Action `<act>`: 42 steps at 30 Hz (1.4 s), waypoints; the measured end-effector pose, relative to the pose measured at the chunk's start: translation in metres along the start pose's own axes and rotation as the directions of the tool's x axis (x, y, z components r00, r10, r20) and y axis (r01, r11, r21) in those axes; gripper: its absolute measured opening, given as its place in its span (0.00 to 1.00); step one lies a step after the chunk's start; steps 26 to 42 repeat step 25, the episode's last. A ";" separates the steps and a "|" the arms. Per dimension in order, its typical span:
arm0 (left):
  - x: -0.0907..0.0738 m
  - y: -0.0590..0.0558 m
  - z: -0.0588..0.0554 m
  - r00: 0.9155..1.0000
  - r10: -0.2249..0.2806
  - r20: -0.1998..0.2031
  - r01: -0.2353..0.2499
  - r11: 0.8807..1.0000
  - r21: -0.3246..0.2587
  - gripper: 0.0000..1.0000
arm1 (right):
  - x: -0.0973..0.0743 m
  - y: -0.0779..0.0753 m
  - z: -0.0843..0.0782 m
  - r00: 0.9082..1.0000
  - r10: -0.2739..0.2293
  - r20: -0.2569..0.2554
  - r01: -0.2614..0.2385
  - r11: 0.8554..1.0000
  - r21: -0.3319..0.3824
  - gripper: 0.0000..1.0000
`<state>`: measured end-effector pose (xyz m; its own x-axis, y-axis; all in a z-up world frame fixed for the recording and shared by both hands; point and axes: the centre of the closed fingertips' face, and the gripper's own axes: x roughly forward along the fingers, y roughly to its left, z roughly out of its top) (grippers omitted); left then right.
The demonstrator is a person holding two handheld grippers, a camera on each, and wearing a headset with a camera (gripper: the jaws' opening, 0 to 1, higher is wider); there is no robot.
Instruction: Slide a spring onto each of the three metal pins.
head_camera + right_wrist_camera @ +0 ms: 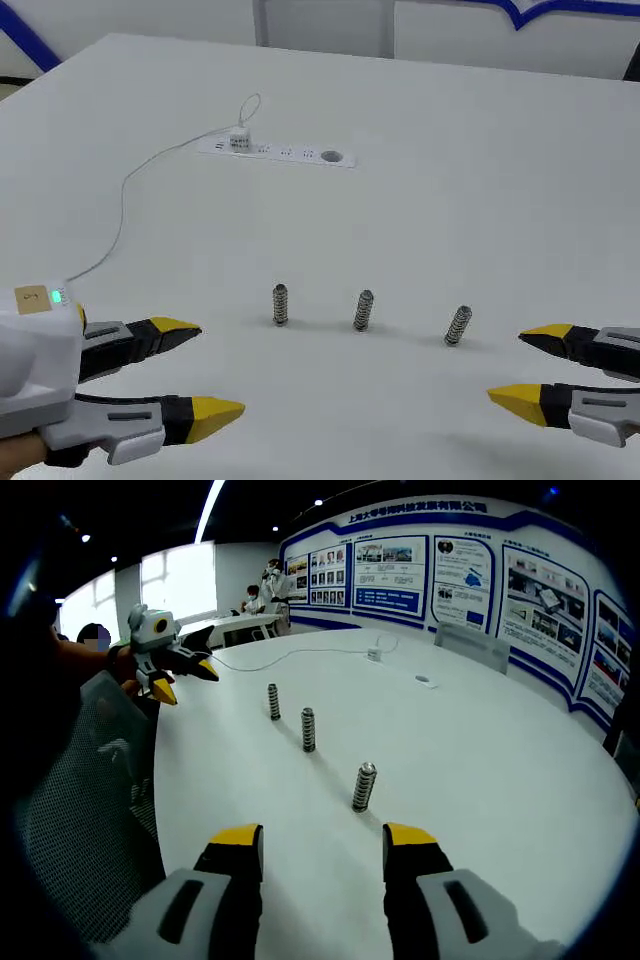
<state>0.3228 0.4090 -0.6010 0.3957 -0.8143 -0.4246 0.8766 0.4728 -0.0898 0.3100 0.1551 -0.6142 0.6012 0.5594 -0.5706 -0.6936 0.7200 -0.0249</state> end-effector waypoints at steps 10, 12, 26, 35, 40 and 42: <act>0.000 0.001 -0.001 1.000 0.002 0.003 -0.002 1.000 -0.005 0.59 | -0.005 0.002 -0.001 1.000 -0.013 0.007 0.013 1.000 0.019 0.51; 0.000 0.001 -0.001 1.000 0.001 0.004 -0.001 1.000 -0.005 0.59 | -0.005 0.002 -0.001 1.000 -0.017 0.005 0.016 1.000 0.015 0.51; 0.000 0.002 -0.003 1.000 0.000 0.011 0.000 1.000 -0.012 0.59 | -0.004 0.004 0.003 1.000 -0.012 0.001 0.012 1.000 0.005 0.52; 0.000 0.002 -0.003 1.000 0.000 0.011 0.000 1.000 -0.012 0.59 | -0.004 0.004 0.003 1.000 -0.012 0.001 0.012 1.000 0.005 0.52; 0.000 0.002 -0.003 1.000 0.000 0.011 0.000 1.000 -0.012 0.59 | -0.004 0.004 0.003 1.000 -0.012 0.001 0.012 1.000 0.005 0.52; 0.000 0.002 -0.003 1.000 0.000 0.011 0.000 1.000 -0.012 0.59 | -0.004 0.004 0.003 1.000 -0.012 0.001 0.012 1.000 0.005 0.52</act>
